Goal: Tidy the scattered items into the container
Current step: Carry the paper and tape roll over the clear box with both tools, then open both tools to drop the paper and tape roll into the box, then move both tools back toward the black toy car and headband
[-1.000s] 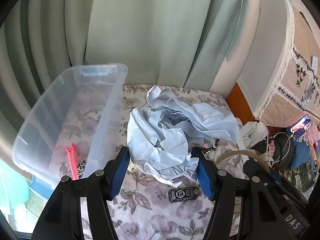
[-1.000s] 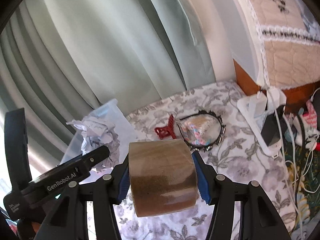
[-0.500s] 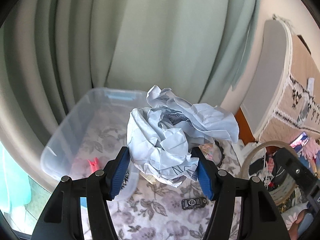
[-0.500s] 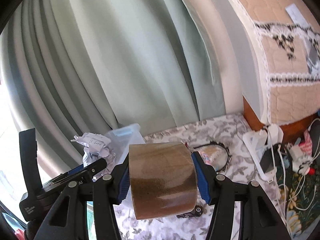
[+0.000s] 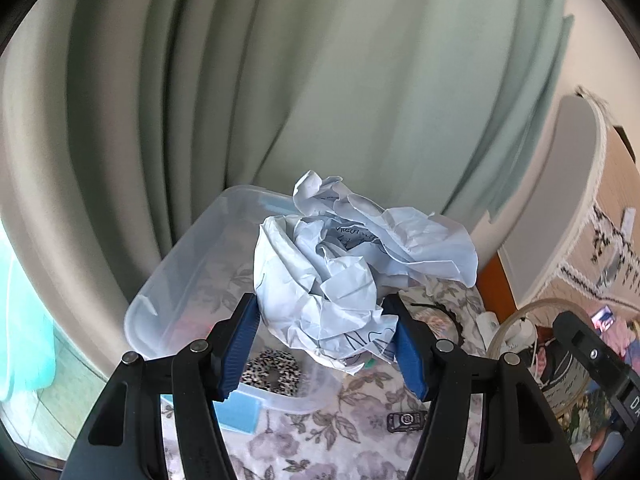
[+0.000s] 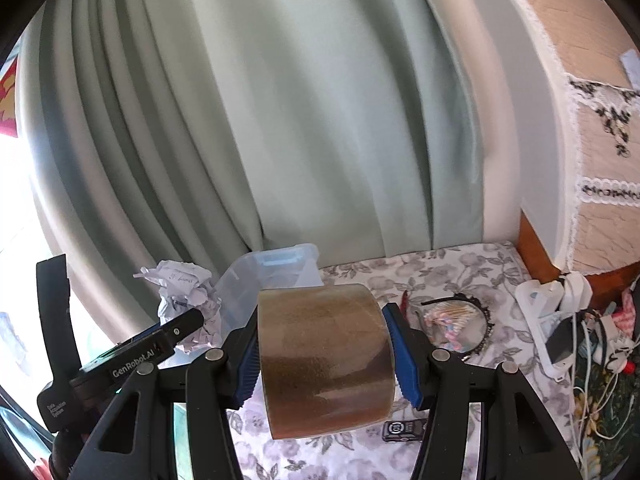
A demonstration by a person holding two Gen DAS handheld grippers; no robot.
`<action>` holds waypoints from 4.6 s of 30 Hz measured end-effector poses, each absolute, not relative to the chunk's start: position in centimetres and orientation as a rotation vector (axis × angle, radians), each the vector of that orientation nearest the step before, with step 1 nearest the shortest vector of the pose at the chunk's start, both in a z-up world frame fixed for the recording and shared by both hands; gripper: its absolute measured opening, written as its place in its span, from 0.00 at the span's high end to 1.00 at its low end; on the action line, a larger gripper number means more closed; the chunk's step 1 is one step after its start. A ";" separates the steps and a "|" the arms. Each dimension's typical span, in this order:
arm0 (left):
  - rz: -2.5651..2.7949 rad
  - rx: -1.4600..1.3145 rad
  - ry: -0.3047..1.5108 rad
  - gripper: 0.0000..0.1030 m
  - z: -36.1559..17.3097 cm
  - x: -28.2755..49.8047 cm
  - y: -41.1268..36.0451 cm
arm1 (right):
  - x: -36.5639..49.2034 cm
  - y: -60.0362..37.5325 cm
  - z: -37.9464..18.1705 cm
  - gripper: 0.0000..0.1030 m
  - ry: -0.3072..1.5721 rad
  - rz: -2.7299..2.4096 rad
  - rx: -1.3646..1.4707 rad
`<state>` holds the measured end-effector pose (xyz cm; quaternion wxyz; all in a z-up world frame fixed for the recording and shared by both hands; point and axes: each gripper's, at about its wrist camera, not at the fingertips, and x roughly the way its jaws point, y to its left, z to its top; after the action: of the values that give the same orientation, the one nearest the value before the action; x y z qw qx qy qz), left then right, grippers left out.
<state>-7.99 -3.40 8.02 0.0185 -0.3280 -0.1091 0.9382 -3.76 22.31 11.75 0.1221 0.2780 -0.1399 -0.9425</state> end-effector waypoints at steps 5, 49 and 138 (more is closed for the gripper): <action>2.931 -1.010 -0.391 0.37 8.0 -7.9 -5.4 | -4.4 20.7 11.8 0.43 -0.366 -2.729 0.822; 2.935 -1.152 -0.622 0.36 3.8 -9.9 -15.1 | -13.0 5.8 7.6 0.43 -0.124 -2.518 1.013; 2.670 -1.220 0.021 0.22 6.6 -6.2 10.2 | -0.9 30.5 5.5 0.35 -0.696 -2.749 1.064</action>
<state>-6.18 10.24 6.58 0.1028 -0.4135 0.0070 0.9046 -0.90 30.45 5.51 0.0563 0.3508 -0.2294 -0.9061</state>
